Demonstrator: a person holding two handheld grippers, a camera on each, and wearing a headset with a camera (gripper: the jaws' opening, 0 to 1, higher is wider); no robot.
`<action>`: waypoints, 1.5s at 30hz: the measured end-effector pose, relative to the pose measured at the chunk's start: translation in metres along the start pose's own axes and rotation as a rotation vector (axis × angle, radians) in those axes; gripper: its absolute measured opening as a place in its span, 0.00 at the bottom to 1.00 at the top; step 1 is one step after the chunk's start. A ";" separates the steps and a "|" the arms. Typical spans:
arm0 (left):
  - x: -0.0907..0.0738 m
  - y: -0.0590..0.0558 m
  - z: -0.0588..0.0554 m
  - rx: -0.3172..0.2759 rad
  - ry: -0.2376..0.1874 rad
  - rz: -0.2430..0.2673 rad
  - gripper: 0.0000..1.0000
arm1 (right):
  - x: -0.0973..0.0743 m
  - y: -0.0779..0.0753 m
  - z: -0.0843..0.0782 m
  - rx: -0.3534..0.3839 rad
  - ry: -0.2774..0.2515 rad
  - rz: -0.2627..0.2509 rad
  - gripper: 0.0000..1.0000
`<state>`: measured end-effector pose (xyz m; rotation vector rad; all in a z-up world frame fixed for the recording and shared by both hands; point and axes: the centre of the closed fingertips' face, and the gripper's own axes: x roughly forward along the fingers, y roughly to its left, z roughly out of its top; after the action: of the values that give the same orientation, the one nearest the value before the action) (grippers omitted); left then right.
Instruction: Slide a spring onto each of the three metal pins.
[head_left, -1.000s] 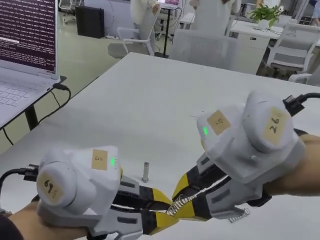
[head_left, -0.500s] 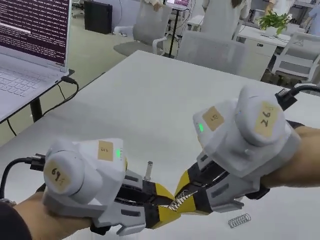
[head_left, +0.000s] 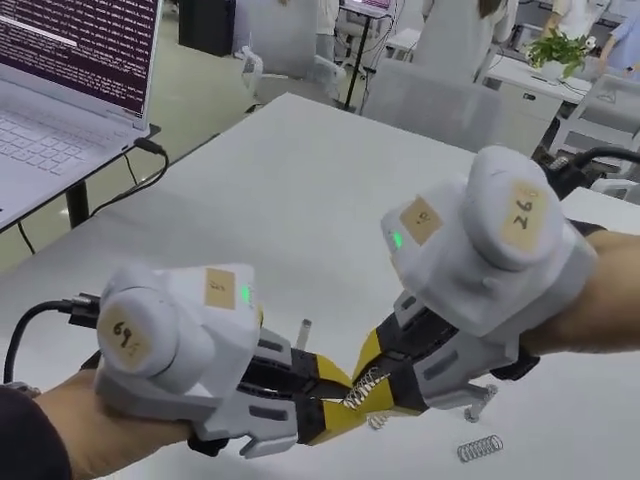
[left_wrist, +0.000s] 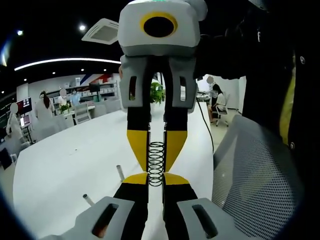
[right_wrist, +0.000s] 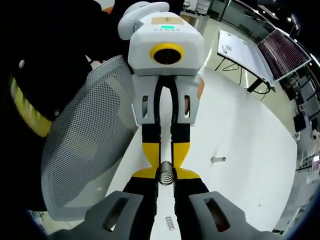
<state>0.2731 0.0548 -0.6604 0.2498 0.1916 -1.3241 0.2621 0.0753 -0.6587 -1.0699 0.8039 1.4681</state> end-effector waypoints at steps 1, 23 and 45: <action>-0.001 0.001 0.000 -0.004 -0.004 0.002 0.02 | 0.000 -0.001 0.000 -0.002 0.005 0.001 0.09; -0.002 0.007 -0.001 -0.067 -0.005 0.009 0.13 | -0.002 -0.008 0.007 0.060 0.029 0.003 0.08; -0.015 0.012 -0.054 -0.087 0.040 0.055 0.49 | 0.005 -0.040 -0.007 0.181 -0.001 -0.090 0.08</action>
<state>0.2816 0.0872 -0.7067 0.2067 0.2742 -1.2532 0.3032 0.0774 -0.6629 -0.9565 0.8603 1.2941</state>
